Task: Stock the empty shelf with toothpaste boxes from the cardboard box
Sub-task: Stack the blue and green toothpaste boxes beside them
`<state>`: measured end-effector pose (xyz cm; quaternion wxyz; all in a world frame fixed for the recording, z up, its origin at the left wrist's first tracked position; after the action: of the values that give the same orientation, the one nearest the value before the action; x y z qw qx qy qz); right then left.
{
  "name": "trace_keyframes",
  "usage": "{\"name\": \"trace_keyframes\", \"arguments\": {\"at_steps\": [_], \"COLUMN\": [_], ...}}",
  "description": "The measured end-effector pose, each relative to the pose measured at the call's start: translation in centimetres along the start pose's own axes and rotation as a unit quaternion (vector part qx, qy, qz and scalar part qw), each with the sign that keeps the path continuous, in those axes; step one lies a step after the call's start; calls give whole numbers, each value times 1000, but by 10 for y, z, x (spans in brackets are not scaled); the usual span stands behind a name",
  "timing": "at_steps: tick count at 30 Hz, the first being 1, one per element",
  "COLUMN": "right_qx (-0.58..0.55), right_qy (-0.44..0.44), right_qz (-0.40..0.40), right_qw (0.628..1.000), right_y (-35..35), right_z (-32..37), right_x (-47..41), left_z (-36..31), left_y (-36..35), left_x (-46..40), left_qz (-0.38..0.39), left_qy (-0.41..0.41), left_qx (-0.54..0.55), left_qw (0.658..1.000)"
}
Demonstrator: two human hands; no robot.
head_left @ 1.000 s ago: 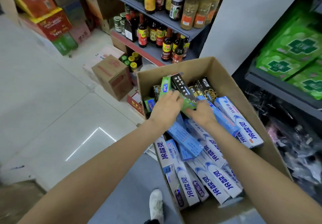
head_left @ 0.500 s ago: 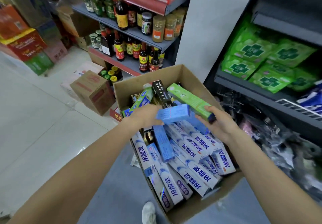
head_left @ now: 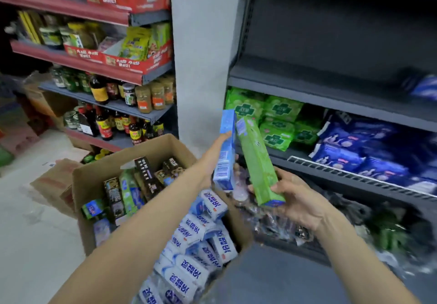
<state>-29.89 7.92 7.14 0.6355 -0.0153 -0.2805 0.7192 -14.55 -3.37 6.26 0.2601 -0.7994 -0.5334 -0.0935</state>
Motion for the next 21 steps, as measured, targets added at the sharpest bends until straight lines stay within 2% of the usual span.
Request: {"name": "trace_keyframes", "arguments": {"at_steps": [6, 9, 13, 18, 21], "right_qx": [-43, -77, -93, 22, 96], "right_qy": [67, 115, 167, 204, 218], "right_qz": [-42, -77, -172, -312, -353], "right_qw": [996, 987, 966, 928, 905], "right_y": [100, 155, 204, 263, 296], "right_z": [64, 89, 112, 135, 154], "right_x": [74, 108, 146, 161, 153], "left_z": [12, 22, 37, 46, 48], "left_y": [-150, -214, -282, -366, -413], "left_x": [-3, -12, -32, -65, -96], "left_qz": [104, 139, 191, 214, 194], "left_qy": [-8, 14, 30, 11, -22], "left_qx": [22, 30, 47, 75, 84], "left_qw": [994, 990, 980, 974, 977]}}
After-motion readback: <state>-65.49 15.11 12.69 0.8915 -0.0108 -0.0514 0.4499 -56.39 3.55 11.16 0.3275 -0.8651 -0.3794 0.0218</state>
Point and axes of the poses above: each hand's wrist, its own x-axis away from the middle knuckle, its own y-axis out of the back of the hand, z = x × y, the point moved 1 cm from there along -x, towards the middle knuckle
